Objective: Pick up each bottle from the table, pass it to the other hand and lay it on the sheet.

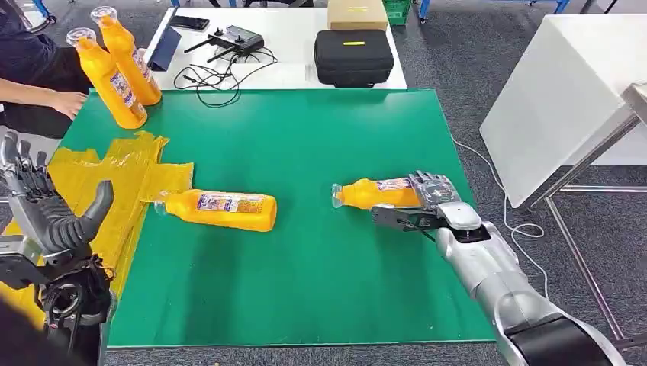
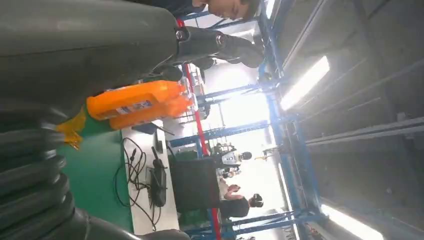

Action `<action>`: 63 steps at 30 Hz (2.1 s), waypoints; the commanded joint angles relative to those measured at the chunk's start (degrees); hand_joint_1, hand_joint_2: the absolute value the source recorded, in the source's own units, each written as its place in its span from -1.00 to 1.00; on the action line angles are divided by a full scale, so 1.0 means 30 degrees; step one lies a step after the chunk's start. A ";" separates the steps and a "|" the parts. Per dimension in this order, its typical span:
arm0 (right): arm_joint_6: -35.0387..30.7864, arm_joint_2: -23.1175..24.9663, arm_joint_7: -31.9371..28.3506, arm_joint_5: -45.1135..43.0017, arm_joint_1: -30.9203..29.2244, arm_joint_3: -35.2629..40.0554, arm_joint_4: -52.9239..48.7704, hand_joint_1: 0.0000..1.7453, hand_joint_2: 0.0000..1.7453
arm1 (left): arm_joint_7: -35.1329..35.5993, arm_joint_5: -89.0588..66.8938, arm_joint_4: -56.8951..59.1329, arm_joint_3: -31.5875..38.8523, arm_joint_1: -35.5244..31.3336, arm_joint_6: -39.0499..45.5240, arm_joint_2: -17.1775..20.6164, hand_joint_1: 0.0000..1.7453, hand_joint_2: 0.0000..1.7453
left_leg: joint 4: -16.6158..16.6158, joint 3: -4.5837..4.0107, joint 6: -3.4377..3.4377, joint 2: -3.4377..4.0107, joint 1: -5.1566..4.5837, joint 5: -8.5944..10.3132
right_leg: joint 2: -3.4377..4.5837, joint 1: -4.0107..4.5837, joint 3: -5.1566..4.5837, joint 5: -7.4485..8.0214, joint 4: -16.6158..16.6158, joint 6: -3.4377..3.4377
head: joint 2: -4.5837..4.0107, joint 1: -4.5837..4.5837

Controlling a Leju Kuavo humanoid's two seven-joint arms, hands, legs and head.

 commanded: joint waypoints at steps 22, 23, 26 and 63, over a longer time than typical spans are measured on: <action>0.1648 0.0811 0.0680 0.1782 0.0317 -0.1885 0.1161 1.00 1.00 | 0.0101 0.0571 0.1691 -0.0260 -0.1408 -0.0031 0.0138 -1.00 1.00 | -0.0035 0.0192 -0.0009 -0.0038 0.0015 -0.0009 | -0.0063 0.0023 0.0211 -0.0018 -0.0043 -0.0001 | 0.0000 0.0000; 0.1743 0.0838 0.0693 0.1821 0.0326 -0.1951 0.1182 1.00 1.00 | 0.0101 0.0607 0.1630 -0.0242 -0.1358 -0.0050 0.0144 -1.00 1.00 | -0.0047 0.0223 -0.0012 -0.0037 0.0020 -0.0015 | -0.0072 0.0029 0.0243 -0.0024 -0.0055 -0.0001 | 0.0000 0.0000; 0.2391 0.0899 0.1106 0.2044 0.0354 -0.2020 0.1269 -1.00 1.00 | 0.0101 0.0584 0.1419 -0.0219 -0.1191 0.0046 0.0097 -1.00 1.00 | -0.0047 0.0234 -0.0011 -0.0033 0.0017 -0.0012 | -0.0065 0.0026 0.0255 -0.0021 -0.0053 -0.0001 | 0.0000 0.0000; -0.3744 0.2588 -0.3097 0.2037 -0.0924 -0.4495 -0.0735 1.00 1.00 | 0.0165 0.1368 -0.0210 0.1453 0.1648 -0.1524 0.0420 -1.00 1.00 | -0.0021 0.0191 -0.0020 0.0139 0.0004 -0.0054 | 0.0099 -0.0008 0.0179 -0.0019 0.0018 -0.0014 | 0.0000 0.0000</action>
